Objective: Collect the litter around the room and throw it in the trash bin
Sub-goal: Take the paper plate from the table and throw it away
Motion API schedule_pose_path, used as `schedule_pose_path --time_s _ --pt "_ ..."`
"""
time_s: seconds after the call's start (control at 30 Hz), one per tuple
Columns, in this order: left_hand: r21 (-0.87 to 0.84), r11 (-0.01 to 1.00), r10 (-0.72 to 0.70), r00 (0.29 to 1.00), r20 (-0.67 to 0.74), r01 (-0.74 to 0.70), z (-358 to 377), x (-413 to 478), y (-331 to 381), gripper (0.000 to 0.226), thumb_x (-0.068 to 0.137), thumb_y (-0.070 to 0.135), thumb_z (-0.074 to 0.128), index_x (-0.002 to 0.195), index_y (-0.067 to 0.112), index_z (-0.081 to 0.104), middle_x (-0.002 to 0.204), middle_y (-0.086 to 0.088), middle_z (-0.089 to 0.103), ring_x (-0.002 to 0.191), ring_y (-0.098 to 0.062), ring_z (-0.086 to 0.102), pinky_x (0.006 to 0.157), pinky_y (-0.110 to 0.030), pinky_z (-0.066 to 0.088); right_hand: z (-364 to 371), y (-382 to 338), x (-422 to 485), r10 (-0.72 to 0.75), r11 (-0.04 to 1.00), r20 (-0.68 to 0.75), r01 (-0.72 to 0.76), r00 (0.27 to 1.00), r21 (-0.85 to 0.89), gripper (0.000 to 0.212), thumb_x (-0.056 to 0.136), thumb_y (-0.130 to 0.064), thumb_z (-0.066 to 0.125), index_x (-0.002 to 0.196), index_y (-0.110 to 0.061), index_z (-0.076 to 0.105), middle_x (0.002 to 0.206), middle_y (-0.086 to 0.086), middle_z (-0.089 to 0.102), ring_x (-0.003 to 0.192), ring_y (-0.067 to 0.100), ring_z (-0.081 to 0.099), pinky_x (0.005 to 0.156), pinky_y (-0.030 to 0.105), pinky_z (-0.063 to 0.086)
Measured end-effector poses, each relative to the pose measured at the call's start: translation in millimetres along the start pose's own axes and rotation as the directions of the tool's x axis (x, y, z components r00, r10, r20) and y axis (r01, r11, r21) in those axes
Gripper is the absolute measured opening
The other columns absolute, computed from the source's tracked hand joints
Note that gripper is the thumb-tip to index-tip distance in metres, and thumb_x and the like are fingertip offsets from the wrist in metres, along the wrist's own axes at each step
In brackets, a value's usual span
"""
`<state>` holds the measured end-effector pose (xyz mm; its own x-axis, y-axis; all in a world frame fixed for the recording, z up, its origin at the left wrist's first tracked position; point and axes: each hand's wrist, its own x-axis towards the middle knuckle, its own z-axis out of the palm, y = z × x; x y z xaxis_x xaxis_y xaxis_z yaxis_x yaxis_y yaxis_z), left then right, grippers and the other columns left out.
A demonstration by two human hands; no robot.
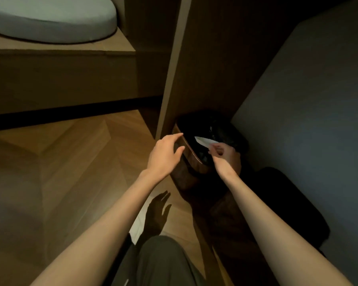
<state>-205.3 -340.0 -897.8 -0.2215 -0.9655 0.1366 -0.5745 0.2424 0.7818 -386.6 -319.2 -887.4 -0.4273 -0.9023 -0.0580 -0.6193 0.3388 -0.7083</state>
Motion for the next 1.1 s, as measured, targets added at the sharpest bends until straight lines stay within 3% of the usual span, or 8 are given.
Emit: schedule_pose_path --time_s 0.13,0.27,0.37,0.53,0.6,0.7,0.83,1.1 --pt "0.050 0.999 0.013 0.997 0.081 -0.017 20.5 -7.6 -11.3 0.050 0.093 0.025 0.055 0.140 0.018 0.042 0.141 -0.003 0.048 0.131 -0.018 0.043 0.107 -0.037 0.039 1.5 14.0 -4.0 -0.012 0.998 0.097 0.018 0.995 -0.064 0.036 0.093 -0.031 0.058 0.129 -0.031 0.055 0.118 -0.007 0.062 0.104 0.008 0.056 0.087 0.026 0.045" --pt "0.086 0.996 0.019 0.989 0.145 -0.031 30.3 -11.6 -14.4 0.052 0.094 0.026 0.052 0.143 0.020 0.037 0.147 -0.003 0.040 0.136 -0.021 0.036 0.108 -0.044 0.038 15.5 31.1 -13.0 -0.091 0.970 0.146 0.121 0.985 -0.213 0.030 0.092 -0.041 0.056 0.119 -0.032 0.063 0.117 -0.007 0.065 0.110 0.009 0.059 0.098 0.030 0.047" --pt "0.158 0.986 0.035 0.986 0.165 -0.062 29.5 -11.4 -13.8 0.053 0.095 0.027 0.049 0.145 0.022 0.033 0.151 -0.003 0.034 0.139 -0.022 0.030 0.111 -0.045 0.034 25.8 38.8 -18.3 -0.064 0.979 0.153 0.092 0.986 -0.184 0.027 0.093 -0.038 0.056 0.118 -0.033 0.063 0.119 -0.009 0.062 0.110 0.007 0.059 0.099 0.036 0.050" --pt "0.249 0.966 0.047 0.992 0.114 -0.075 25.1 -10.6 -12.1 0.051 0.097 0.028 0.046 0.145 0.023 0.032 0.151 -0.003 0.034 0.139 -0.023 0.030 0.111 -0.043 0.033 23.0 29.7 -25.5 -0.091 0.977 0.139 0.116 0.986 -0.179 0.031 0.095 -0.032 0.054 0.126 -0.031 0.058 0.125 -0.008 0.059 0.119 0.010 0.054 0.100 0.034 0.048" --pt "0.274 0.960 0.039 0.997 0.071 -0.057 22.1 -10.4 -11.0 0.050 0.097 0.028 0.044 0.145 0.023 0.032 0.150 -0.003 0.035 0.139 -0.023 0.031 0.112 -0.042 0.032 17.9 17.0 -29.4 -0.105 0.975 0.141 0.130 0.984 -0.180 0.034 0.096 -0.028 0.054 0.130 -0.026 0.056 0.126 -0.007 0.058 0.118 0.010 0.055 0.095 0.026 0.046" --pt "0.391 0.920 0.005 0.997 0.078 -0.035 14.1 -27.3 -6.4 0.049 0.099 0.029 0.039 0.146 0.024 0.029 0.152 -0.003 0.032 0.141 -0.021 0.027 0.115 -0.039 0.025 12.7 -7.0 -40.5 -0.142 0.957 0.109 0.164 0.984 -0.241 0.032 0.095 -0.026 0.055 0.127 -0.024 0.059 0.125 -0.005 0.059 0.116 0.012 0.055 0.091 0.025 0.046" --pt "0.498 0.865 -0.155 0.974 0.168 0.052 -25.9 -44.1 5.6 0.051 0.100 0.033 0.035 0.148 0.026 0.022 0.156 -0.004 0.023 0.145 -0.025 0.017 0.117 -0.040 0.018 11.5 -53.0 -60.4 -0.130 0.946 0.118 0.159 0.984 -0.281 0.033 0.096 -0.025 0.053 0.128 -0.025 0.058 0.133 -0.005 0.055 0.126 0.014 0.046 0.106 0.035 0.038" --pt "0.535 0.841 -0.146 0.986 0.082 0.080 -166.5 -32.5 120.4 0.050 0.097 0.029 0.041 0.146 0.023 0.029 0.150 -0.005 0.034 0.139 -0.024 0.031 0.113 -0.040 0.026 -67.0 -186.2 -99.7 -0.166 0.973 0.224 0.196 0.960 -0.119 0.034 0.099 -0.022 0.045 0.131 -0.027 0.053 0.134 -0.006 0.055 0.128 0.013 0.044 0.107 0.037 0.039"
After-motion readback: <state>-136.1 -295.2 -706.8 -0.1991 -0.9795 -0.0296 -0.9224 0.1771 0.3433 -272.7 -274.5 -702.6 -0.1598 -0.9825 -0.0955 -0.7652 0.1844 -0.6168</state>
